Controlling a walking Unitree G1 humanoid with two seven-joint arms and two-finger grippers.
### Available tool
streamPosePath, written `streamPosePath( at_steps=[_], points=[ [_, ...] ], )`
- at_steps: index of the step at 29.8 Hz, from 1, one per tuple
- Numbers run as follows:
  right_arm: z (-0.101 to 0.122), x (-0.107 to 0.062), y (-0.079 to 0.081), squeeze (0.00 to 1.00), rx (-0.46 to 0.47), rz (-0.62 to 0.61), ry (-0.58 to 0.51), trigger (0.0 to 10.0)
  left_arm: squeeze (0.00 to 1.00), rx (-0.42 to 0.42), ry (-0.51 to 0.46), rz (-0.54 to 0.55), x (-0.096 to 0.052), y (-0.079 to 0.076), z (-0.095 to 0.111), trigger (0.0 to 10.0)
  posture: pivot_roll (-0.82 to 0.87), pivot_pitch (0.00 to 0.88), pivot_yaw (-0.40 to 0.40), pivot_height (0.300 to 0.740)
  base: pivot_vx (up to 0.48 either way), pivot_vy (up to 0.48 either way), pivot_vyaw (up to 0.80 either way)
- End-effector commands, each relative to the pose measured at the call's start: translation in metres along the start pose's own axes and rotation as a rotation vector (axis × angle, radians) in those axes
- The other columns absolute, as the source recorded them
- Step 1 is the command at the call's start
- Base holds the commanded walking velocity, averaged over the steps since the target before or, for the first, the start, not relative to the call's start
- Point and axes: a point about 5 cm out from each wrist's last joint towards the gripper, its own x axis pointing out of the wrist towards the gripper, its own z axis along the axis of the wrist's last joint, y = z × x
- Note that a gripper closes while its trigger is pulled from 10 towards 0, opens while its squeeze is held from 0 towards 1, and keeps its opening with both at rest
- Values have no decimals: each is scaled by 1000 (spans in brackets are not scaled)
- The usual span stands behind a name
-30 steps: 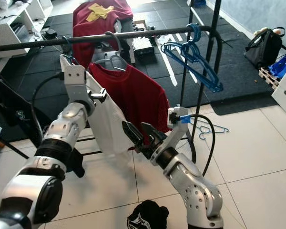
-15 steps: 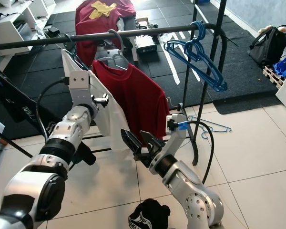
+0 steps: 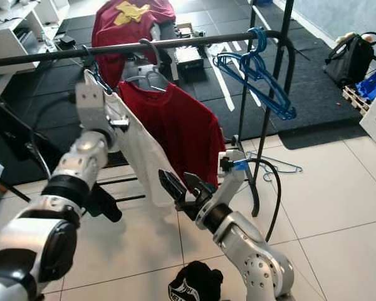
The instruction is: Hang hanger
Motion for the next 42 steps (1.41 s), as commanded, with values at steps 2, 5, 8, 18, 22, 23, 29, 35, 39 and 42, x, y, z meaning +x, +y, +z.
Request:
streamPosePath(
  at_steps=[2,5,8,18,22,23,29,35,39,42],
  points=[
    [-4,4,12,0,59,42,-15,10000,0,-1,-43,37,2,10,8,10000,-210,201,110,740,0,0,0],
    [-4,4,12,0,60,43,-14,10000,0,-17,-64,22,2,8,14,10000,-210,201,110,740,0,0,0],
    [-4,4,12,0,61,44,-13,10000,0,-16,-63,2,2,3,15,10000,-208,199,110,740,0,0,0],
    [-5,5,13,0,64,43,-12,10000,0,35,20,-117,-11,-34,-16,10000,-218,200,116,740,0,0,0],
    [-5,4,13,0,65,43,-13,10000,0,45,36,-156,-14,-45,-22,10000,-217,199,116,740,0,0,0],
    [-5,4,13,0,65,43,-13,10000,0,45,36,-156,-14,-45,-22,10000,-217,199,116,740,0,0,0],
    [-5,4,14,0,67,43,-15,10000,0,66,55,-180,-16,-52,-27,10000,-219,201,121,740,0,0,0],
    [-4,4,15,0,73,39,-22,10000,0,138,99,-141,-14,-39,-37,10000,-219,206,123,740,0,0,0],
    [-4,4,15,0,74,39,-23,10000,0,155,124,-117,-13,-29,-44,10000,-221,208,124,740,0,0,0],
    [-4,4,15,0,75,38,-25,10000,0,155,119,-77,-9,-17,-41,10000,-221,208,124,740,0,0,0]
  ],
)
